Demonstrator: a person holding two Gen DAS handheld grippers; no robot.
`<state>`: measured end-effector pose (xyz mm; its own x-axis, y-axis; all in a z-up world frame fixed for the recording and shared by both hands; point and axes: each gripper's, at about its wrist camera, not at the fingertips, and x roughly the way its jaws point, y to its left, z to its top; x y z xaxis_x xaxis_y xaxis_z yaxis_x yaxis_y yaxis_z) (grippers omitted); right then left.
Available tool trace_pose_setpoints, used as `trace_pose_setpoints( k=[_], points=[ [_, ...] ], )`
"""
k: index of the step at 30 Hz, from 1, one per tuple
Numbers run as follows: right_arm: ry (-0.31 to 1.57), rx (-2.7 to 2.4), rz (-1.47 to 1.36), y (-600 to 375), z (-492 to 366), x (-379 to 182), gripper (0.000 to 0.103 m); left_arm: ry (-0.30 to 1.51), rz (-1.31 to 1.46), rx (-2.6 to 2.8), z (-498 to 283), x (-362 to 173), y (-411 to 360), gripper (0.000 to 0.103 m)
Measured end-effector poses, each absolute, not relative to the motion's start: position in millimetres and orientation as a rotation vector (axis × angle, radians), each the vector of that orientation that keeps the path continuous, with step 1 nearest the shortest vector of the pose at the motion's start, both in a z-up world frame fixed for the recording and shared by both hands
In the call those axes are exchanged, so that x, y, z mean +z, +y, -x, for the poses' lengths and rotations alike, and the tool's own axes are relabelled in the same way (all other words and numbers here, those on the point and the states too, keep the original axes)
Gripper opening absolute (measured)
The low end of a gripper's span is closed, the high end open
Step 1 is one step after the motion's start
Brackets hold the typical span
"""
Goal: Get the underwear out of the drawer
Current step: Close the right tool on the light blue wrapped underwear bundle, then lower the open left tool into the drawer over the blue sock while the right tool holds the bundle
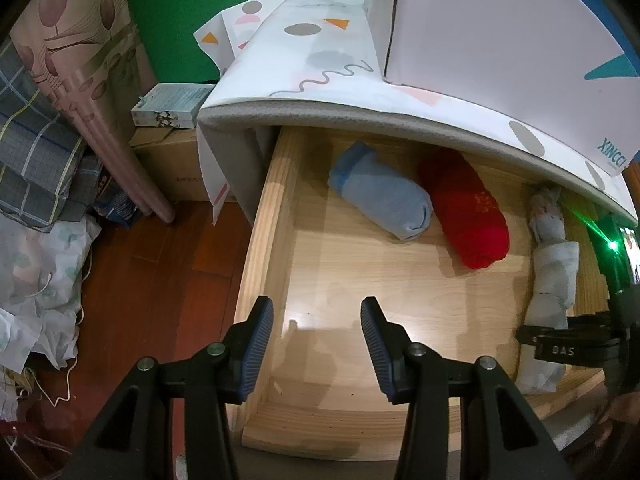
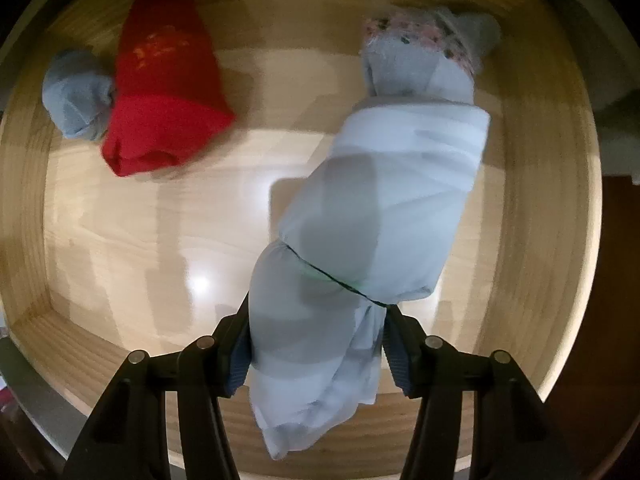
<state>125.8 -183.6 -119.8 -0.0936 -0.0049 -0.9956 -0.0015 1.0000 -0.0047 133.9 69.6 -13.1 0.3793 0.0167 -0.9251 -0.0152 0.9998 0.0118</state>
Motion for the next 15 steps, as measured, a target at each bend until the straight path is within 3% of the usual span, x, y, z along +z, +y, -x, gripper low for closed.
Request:
trace_pose_setpoints(
  k=[15],
  points=[
    [1.667,-0.039,0.077,-194,-115,-115,0.050,1.197,-0.019,0.024,-134,-16,68,0.047]
  ],
)
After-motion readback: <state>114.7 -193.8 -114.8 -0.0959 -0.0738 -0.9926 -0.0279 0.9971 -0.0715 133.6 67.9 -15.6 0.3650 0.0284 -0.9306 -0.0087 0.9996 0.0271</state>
